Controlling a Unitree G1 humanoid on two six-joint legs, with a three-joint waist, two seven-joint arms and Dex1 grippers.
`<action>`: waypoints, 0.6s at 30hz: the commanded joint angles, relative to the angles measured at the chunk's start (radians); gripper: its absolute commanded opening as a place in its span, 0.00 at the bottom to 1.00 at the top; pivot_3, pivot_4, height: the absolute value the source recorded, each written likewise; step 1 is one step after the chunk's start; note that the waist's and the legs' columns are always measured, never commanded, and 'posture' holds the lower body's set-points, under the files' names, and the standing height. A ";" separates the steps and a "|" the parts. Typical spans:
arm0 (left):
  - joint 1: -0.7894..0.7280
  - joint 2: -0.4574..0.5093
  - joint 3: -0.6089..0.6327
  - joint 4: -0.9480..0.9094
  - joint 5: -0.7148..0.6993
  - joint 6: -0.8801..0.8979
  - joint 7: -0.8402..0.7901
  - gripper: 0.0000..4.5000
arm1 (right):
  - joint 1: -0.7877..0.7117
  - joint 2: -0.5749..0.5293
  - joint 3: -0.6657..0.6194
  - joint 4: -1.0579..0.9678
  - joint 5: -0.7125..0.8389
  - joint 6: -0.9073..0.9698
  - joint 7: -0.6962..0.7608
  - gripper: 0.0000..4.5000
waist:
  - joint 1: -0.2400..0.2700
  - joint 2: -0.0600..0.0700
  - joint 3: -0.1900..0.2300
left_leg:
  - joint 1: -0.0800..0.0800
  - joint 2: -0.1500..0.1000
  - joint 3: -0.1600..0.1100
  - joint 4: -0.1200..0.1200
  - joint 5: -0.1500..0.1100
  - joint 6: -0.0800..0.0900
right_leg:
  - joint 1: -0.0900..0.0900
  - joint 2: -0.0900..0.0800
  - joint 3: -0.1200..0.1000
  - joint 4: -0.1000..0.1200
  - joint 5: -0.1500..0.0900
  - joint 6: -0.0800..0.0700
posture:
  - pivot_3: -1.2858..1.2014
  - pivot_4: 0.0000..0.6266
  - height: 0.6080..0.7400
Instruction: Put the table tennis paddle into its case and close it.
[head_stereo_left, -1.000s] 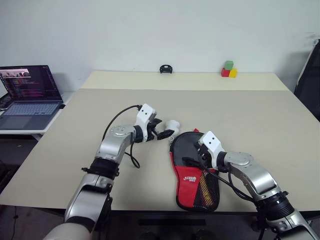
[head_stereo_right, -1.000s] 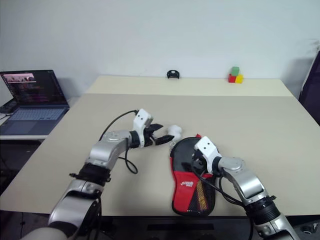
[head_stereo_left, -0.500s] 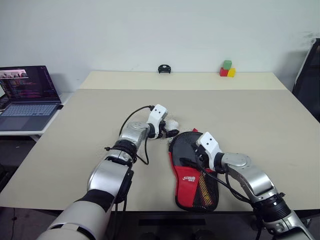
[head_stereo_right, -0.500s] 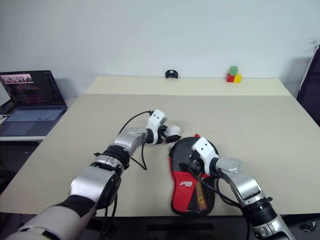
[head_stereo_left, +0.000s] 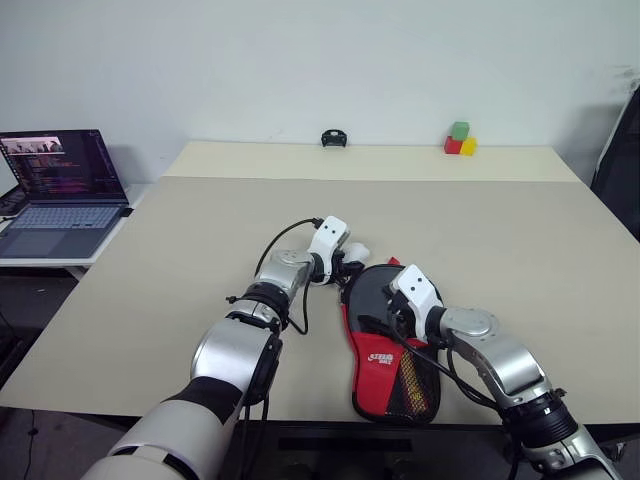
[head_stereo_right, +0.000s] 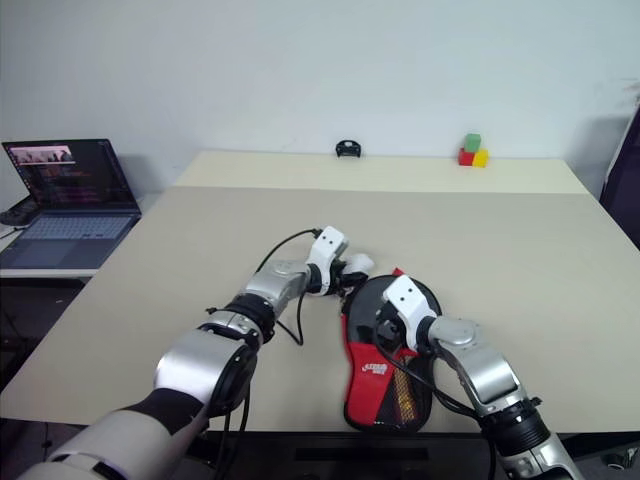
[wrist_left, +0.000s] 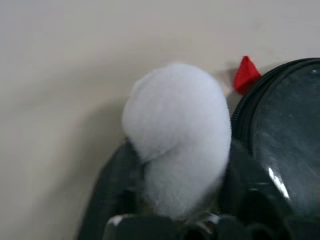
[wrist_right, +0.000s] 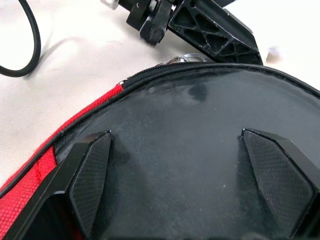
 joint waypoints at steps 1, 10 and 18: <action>-0.005 0.006 0.017 0.000 0.013 -0.008 0.011 0.16 | 0.025 -0.017 -0.011 0.013 -0.015 0.057 -0.013 1.00 | 0.000 0.000 0.000 | 0.000 0.000 0.000 0.000 0.000 0.000 | 0.000 0.000 0.000 0.000 0.000 0.000 | 0.52 0.24 1.00; -0.021 0.025 0.017 -0.004 0.044 -0.037 0.034 0.05 | 0.047 -0.051 0.034 0.037 -0.059 0.096 -0.016 1.00 | 0.000 -0.001 -0.001 | 0.001 0.000 0.000 0.000 0.000 0.000 | 0.001 0.000 0.000 0.001 0.000 0.000 | 0.52 0.24 1.00; -0.058 0.022 0.003 0.016 0.102 -0.085 0.099 0.05 | 0.082 -0.066 0.070 0.014 -0.064 0.117 -0.017 1.00 | 0.000 -0.004 -0.004 | 0.001 0.000 0.000 0.000 0.000 0.001 | 0.001 0.000 -0.001 0.000 0.000 0.000 | 0.52 0.24 1.00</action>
